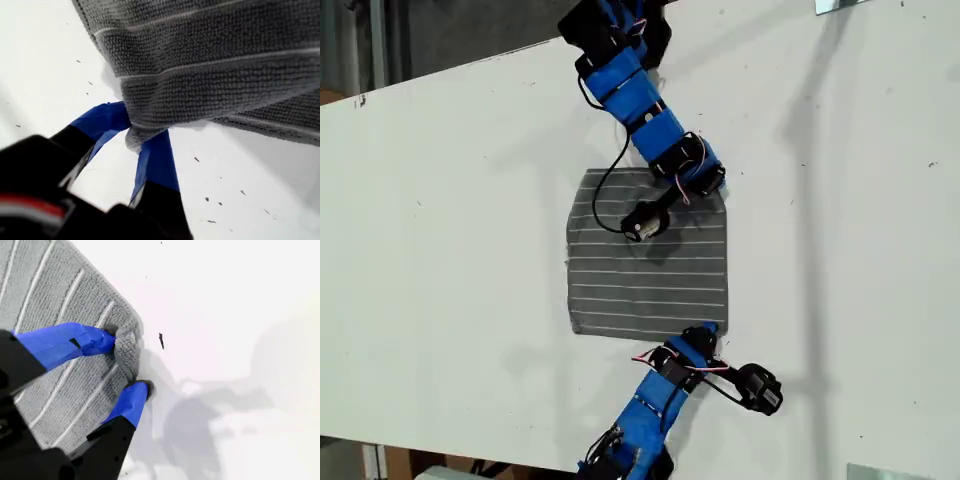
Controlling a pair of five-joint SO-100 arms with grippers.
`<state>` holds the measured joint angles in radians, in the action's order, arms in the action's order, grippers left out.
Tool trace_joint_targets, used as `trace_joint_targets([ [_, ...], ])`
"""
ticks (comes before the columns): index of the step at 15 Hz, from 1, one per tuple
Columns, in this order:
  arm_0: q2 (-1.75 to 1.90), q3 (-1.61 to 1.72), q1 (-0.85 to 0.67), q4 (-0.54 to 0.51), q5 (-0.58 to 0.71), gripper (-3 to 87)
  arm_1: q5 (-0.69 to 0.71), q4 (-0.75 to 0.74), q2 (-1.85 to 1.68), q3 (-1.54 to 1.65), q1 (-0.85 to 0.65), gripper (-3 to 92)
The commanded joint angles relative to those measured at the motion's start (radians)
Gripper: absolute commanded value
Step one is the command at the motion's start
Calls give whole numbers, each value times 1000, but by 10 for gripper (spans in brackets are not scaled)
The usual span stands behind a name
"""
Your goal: Grasp corners of a square towel and fold twice.
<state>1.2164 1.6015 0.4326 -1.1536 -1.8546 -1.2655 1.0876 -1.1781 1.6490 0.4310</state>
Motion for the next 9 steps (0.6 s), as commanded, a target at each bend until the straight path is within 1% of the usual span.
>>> trace_joint_targets([
  [1,-43,-57,15,63,0,157,-3,5,14,9,-23,-1],
  [2,-72,-63,20,94,-8,17,-5,5,14,9,-21,-1],
  [3,-83,-67,23,115,-8,-1,-6,8,11,8,-21,-1],
  [4,-81,-86,23,109,0,-1,-9,21,9,-6,-20,-1],
  [7,-80,-242,14,-12,74,-1,-21,123,-35,-104,3,-1],
  [9,-78,-391,2,-98,164,-1,-21,207,-114,-164,8,-1],
])
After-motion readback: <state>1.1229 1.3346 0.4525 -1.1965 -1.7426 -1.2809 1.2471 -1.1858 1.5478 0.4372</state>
